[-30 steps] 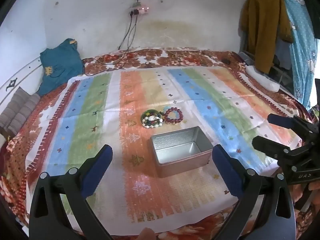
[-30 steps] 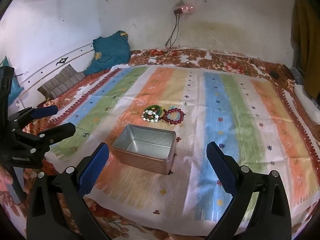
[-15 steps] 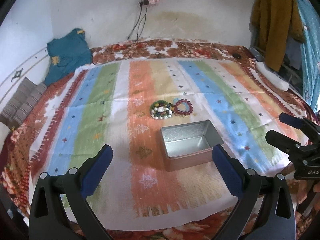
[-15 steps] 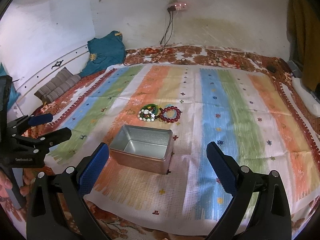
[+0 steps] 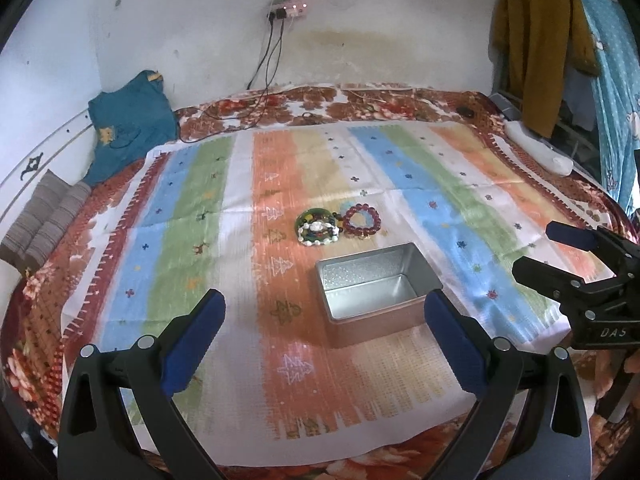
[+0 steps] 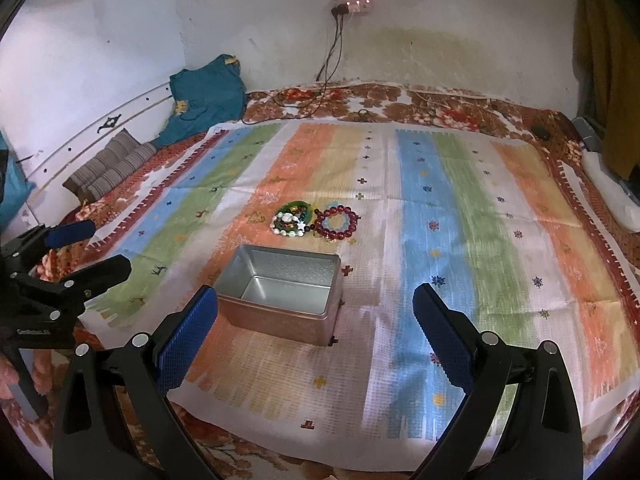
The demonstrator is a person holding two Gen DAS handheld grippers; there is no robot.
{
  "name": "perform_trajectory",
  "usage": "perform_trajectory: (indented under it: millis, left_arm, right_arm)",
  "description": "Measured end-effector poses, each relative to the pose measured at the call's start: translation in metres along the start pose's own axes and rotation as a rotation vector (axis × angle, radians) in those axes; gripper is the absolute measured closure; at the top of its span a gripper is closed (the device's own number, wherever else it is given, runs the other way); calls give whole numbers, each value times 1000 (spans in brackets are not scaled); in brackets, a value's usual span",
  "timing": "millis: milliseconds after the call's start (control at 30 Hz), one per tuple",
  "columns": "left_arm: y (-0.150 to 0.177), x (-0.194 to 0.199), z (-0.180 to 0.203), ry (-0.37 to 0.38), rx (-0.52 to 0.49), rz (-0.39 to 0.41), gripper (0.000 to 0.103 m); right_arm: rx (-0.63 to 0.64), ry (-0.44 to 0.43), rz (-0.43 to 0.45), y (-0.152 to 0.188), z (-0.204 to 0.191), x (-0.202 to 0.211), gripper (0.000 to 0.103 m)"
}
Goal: Organize jewelry
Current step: 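Move both tools toward the jewelry cluster beside the silver tin, then lower both tools over the bracelets, fingers open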
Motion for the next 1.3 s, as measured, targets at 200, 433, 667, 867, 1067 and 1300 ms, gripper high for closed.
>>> perform_trajectory:
  millis: [200, 433, 667, 867, 1067, 1300]
  left_arm:
    - [-2, -8, -4, -9, 11, -29, 5]
    - [-5, -24, -4, -30, 5, -68, 5]
    - [-18, -41, -10, -91, -5, -103, 5]
    - [-29, -48, -14, -105, -5, -113, 5]
    - [-41, -59, -10, -137, -43, -127, 5]
    - [-52, -70, -15, -171, -45, -140, 5]
  right_arm:
    - [-14, -22, -21, -5, 4, -9, 4]
    - [-24, -29, -41, -9, 6, -16, 4]
    - [-32, -3, -60, -16, 13, -24, 4]
    - [-28, 6, -52, -29, 17, -29, 4]
    - [-25, 22, -64, -38, 22, -38, 4]
    - [-40, 25, -82, -50, 25, -51, 4]
Point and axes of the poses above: each gripper's, at about its wrist camera, not at the fingertips, and x roughly against the way its jaws point, z to its right, y to its underside, the point moved 7 cm from there along -x, roughly the way its jaws point, and after that the axes turned 9 degrees about -z, right-handed, at the moved point
